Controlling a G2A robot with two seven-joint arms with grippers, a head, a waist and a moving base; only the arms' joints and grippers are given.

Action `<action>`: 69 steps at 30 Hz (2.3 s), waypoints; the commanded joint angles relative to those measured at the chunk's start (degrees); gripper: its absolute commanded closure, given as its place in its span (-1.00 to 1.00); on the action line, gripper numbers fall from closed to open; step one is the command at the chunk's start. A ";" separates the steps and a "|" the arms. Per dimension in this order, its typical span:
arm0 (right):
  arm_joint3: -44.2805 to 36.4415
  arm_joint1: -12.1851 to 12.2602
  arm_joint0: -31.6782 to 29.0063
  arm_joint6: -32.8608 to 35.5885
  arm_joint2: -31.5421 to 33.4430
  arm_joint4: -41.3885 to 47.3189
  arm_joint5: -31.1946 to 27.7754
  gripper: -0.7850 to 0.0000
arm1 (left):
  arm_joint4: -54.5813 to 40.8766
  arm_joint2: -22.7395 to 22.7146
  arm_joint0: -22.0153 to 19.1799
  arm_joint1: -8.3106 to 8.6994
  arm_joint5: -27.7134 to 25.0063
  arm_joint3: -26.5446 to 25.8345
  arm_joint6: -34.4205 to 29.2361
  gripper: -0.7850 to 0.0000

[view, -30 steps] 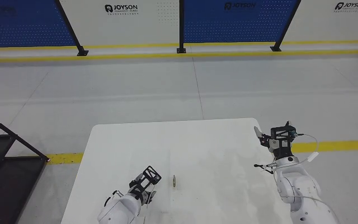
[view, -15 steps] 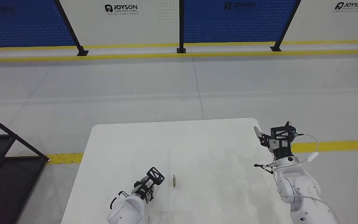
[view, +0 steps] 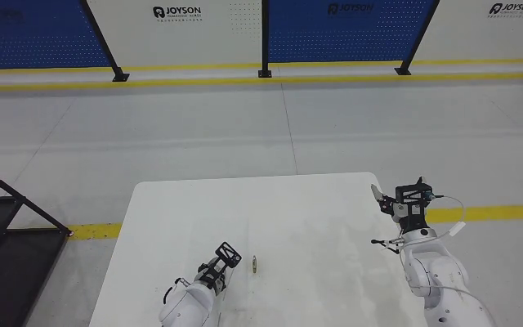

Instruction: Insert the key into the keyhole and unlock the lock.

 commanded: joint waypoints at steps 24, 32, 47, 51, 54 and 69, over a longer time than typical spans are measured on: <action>0.00 0.00 0.00 0.00 0.00 0.00 0.00 -1.00 | 0.01 -1.28 0.63 -0.10 -0.48 -1.01 0.21 1.00; 0.00 0.00 0.00 0.00 0.00 0.00 0.00 -1.00 | -1.75 -3.02 2.15 0.06 -0.86 -3.44 1.04 1.00; 0.00 0.00 0.00 0.00 0.00 0.00 0.00 -1.00 | -10.89 -8.57 5.63 0.59 -3.67 -6.05 2.96 1.00; 0.00 0.00 0.00 0.00 0.00 0.00 0.00 -1.00 | -15.26 -10.73 5.59 0.63 -3.51 -5.57 3.49 1.00; 0.00 0.00 0.00 0.00 0.00 0.00 0.00 -1.00 | -18.32 -12.70 6.01 0.74 -3.71 -5.64 5.30 1.00; 0.00 0.00 0.00 0.00 0.00 0.00 0.00 -1.00 | -47.76 -31.02 12.32 2.35 -29.66 -8.48 32.75 1.00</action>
